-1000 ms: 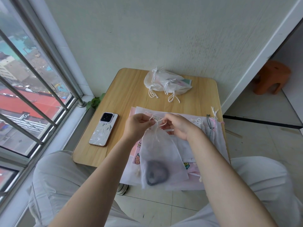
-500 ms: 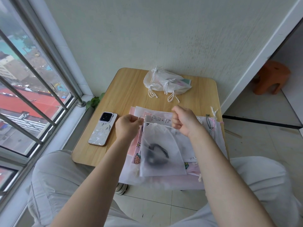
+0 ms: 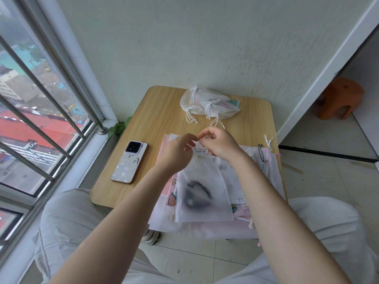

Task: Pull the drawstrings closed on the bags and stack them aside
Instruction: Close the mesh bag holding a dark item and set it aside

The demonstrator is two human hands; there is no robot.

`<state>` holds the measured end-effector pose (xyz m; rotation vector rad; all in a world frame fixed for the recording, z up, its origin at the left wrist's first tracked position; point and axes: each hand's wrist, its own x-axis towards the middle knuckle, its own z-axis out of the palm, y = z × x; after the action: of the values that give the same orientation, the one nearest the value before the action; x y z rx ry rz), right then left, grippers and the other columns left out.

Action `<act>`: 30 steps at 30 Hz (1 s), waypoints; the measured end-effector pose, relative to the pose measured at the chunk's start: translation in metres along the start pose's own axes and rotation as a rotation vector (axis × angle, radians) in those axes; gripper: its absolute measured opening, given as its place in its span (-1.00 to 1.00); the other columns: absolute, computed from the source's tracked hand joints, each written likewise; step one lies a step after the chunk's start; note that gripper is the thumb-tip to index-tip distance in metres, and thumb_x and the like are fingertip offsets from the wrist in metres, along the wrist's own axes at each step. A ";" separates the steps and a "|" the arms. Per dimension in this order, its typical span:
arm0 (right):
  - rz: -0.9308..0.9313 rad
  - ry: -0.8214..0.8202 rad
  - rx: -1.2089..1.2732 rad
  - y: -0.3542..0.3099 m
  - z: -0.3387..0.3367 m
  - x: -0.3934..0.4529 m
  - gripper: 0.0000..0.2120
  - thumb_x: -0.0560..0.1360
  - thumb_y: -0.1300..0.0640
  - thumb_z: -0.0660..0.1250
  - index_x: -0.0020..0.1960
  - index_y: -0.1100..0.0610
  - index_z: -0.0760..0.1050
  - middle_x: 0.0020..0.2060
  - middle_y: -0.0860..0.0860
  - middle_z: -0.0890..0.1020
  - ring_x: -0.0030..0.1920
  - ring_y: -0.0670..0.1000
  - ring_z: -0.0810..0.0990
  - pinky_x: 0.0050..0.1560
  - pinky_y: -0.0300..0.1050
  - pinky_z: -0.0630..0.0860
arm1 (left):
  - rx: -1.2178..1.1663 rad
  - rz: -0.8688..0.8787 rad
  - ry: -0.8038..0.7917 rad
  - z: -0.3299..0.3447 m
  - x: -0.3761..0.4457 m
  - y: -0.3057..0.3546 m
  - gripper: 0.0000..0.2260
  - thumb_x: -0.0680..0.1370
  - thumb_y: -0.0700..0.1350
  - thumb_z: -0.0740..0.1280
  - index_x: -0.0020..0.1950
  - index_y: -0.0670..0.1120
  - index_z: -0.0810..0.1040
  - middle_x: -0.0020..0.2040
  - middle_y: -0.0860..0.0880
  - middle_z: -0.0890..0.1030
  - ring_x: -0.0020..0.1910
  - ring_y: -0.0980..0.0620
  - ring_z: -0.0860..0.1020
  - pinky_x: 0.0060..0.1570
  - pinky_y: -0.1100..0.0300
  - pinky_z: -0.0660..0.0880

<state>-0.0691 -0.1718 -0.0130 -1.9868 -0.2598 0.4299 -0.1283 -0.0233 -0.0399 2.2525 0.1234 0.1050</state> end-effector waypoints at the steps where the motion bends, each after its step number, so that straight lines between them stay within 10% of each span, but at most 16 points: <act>1: -0.008 0.012 0.000 0.000 -0.001 0.000 -0.89 0.46 0.21 0.31 -0.11 0.02 0.56 -0.17 0.04 0.59 -0.37 -0.09 0.45 -0.35 -0.21 0.45 | 0.027 -0.049 -0.081 0.000 0.002 0.002 -0.67 0.50 -0.27 0.20 0.17 0.02 0.55 -0.01 0.05 0.61 0.01 0.06 0.58 0.12 0.10 0.52; 7: -0.048 0.041 -0.025 0.005 -0.008 0.000 -0.89 0.46 0.24 0.32 -0.10 0.08 0.59 -0.25 -0.01 0.54 -0.28 -0.10 0.46 -0.27 -0.29 0.39 | 0.444 -0.139 -0.135 -0.011 0.004 -0.001 -0.73 0.49 0.05 0.28 -0.34 -0.07 0.45 -0.39 0.05 0.43 -0.37 0.04 0.40 -0.37 0.19 0.34; 13: -0.019 0.024 -0.010 0.008 -0.003 0.001 -0.88 0.47 0.25 0.32 -0.11 0.07 0.59 -0.27 -0.01 0.55 -0.42 -0.18 0.42 -0.41 -0.35 0.34 | -0.653 -0.309 -0.225 -0.018 0.006 0.008 -0.82 0.57 -0.17 0.24 -0.21 -0.18 0.51 -0.28 -0.09 0.48 -0.39 0.00 0.41 -0.38 0.20 0.37; 17: -0.002 0.021 0.024 0.008 -0.002 -0.001 -0.87 0.49 0.27 0.29 -0.13 0.08 0.57 -0.27 0.07 0.54 -0.52 -0.16 0.39 -0.49 -0.30 0.34 | -0.889 -0.368 -0.257 -0.015 0.007 0.010 -0.80 0.62 -0.14 0.20 -0.07 -0.19 0.56 -0.12 -0.06 0.57 -0.38 0.03 0.42 -0.36 0.20 0.36; 30: -0.155 0.244 0.095 -0.014 -0.023 0.004 -0.91 0.53 0.19 0.32 -0.02 0.15 0.59 -0.31 0.00 0.64 -0.37 -0.22 0.56 -0.29 -0.40 0.46 | -0.289 -0.481 -0.125 -0.021 0.011 0.022 -0.57 0.56 0.12 0.25 -0.29 -0.21 0.56 -0.38 -0.11 0.58 -0.48 -0.01 0.48 -0.39 0.22 0.45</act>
<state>-0.0562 -0.1832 0.0083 -1.8885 -0.2323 0.0967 -0.1185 -0.0195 -0.0091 1.8796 0.5418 -0.2590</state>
